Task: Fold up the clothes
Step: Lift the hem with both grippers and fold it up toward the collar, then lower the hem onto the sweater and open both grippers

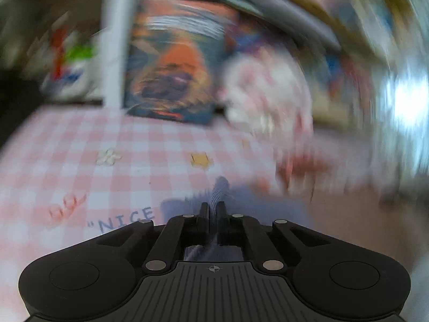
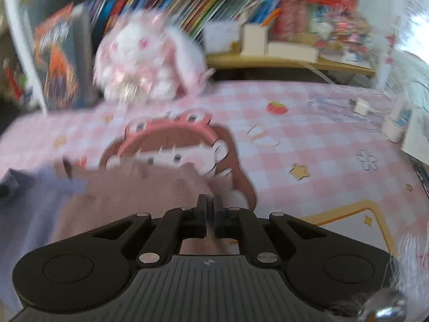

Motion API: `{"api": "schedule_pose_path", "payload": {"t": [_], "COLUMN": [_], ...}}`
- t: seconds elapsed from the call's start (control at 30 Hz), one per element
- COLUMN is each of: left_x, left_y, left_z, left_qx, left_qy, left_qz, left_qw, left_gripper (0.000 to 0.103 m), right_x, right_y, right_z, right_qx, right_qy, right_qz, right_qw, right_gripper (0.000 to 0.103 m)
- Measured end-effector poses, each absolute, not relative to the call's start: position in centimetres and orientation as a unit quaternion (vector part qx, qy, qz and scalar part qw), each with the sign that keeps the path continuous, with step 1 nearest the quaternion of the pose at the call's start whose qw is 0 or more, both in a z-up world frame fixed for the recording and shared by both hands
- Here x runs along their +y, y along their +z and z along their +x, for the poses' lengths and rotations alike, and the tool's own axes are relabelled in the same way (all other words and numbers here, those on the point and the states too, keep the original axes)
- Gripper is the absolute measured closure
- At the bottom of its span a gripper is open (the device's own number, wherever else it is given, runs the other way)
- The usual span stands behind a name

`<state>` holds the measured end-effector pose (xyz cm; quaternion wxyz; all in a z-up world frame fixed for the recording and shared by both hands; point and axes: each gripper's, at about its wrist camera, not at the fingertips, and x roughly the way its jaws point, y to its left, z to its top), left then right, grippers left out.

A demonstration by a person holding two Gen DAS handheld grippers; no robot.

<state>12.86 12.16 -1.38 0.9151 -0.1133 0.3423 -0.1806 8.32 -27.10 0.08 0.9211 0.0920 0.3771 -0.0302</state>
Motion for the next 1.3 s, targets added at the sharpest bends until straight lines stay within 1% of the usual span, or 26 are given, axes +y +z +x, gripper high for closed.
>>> {"api": "schedule_pose_path", "payload": {"t": [0.03, 0.1, 0.17, 0.27, 0.3, 0.33, 0.37, 0.4, 0.43, 0.53, 0.6, 0.63, 0.67, 0.73, 0.8, 0.83, 0.9, 0.93, 1.3], "left_x": [13.4, 14.4, 14.2, 14.7, 14.9, 15.2, 15.4, 15.6, 15.8, 16.5, 17.0, 17.2, 17.4, 17.6, 17.6, 17.7, 17.7, 17.7, 15.0], "left_y": [-2.0, -3.7, -4.7, -5.2, -5.3, -5.4, -5.3, -5.0, -4.7, -4.0, -3.6, -3.5, -3.4, -3.2, -3.1, -3.0, -2.8, -2.7, -1.4], "left_z": [13.4, 14.7, 15.1, 15.1, 15.1, 15.1, 15.0, 14.8, 14.6, 13.9, 13.4, 13.0, 12.6, 11.9, 11.0, 10.6, 9.8, 9.4, 4.0], "left_qx": [0.35, 0.383, 0.397, 0.394, 0.393, 0.394, 0.393, 0.389, 0.385, 0.372, 0.369, 0.368, 0.365, 0.363, 0.361, 0.359, 0.356, 0.355, 0.352], "left_qy": [-0.164, -0.143, -0.14, -0.141, -0.142, -0.141, -0.137, -0.135, -0.132, -0.13, -0.134, -0.135, -0.135, -0.13, -0.124, -0.121, -0.116, -0.114, -0.103], "left_qz": [-0.151, -0.171, -0.162, -0.177, -0.184, -0.187, -0.189, -0.191, -0.194, -0.197, -0.2, -0.2, -0.201, -0.204, -0.214, -0.219, -0.23, -0.231, -0.204], "left_qw": [0.91, 0.896, 0.892, 0.891, 0.89, 0.889, 0.889, 0.891, 0.893, 0.898, 0.898, 0.898, 0.899, 0.9, 0.899, 0.899, 0.898, 0.899, 0.907], "left_gripper": [0.099, 0.099, 0.099, 0.097, 0.096, 0.091, 0.091, 0.091, 0.09, 0.089, 0.084, 0.078, 0.073, 0.069, 0.069, 0.068, 0.063, 0.059, 0.055], "right_x": [-28.1, -29.0, -29.5, -30.3, -30.6, -30.8, -31.1, -31.2, -31.2, -31.3, -31.3, -31.3, -31.1, -30.3, -29.2, -28.7, -27.8, -27.5, -26.1], "right_y": [0.3, -0.1, -0.9, -2.1, -2.5, -2.9, -3.0, -2.9, -2.6, -1.9, -1.4, -1.2, -0.9, -0.2, 0.4, 0.6, 1.0, 1.2, 0.7], "right_z": [8.0, 8.1, 8.4, 9.0, 9.2, 9.3, 9.4, 9.2, 8.9, 8.2, 7.7, 7.4, 7.2, 6.9, 6.4, 6.1, 5.4, 5.0, 0.0], "right_qx": [0.37, 0.371, 0.379, 0.39, 0.393, 0.397, 0.399, 0.399, 0.397, 0.391, 0.387, 0.385, 0.383, 0.38, 0.377, 0.376, 0.375, 0.375, 0.385], "right_qy": [-0.036, -0.046, -0.056, -0.071, -0.076, -0.08, -0.084, -0.086, -0.088, -0.094, -0.098, -0.1, -0.098, -0.086, -0.075, -0.07, -0.063, -0.06, -0.054], "right_qz": [0.13, 0.164, 0.181, 0.207, 0.215, 0.224, 0.231, 0.233, 0.231, 0.224, 0.22, 0.218, 0.213, 0.195, 0.176, 0.166, 0.148, 0.142, 0.105], "right_qw": [0.919, 0.913, 0.906, 0.895, 0.891, 0.887, 0.883, 0.883, 0.884, 0.888, 0.89, 0.891, 0.893, 0.9, 0.906, 0.909, 0.913, 0.914, 0.915], "right_gripper": [0.099, 0.099, 0.099, 0.099, 0.098, 0.097, 0.095, 0.089, 0.085, 0.085, 0.085, 0.084, 0.083, 0.074, 0.07, 0.067, 0.065, 0.064, 0.06]}}
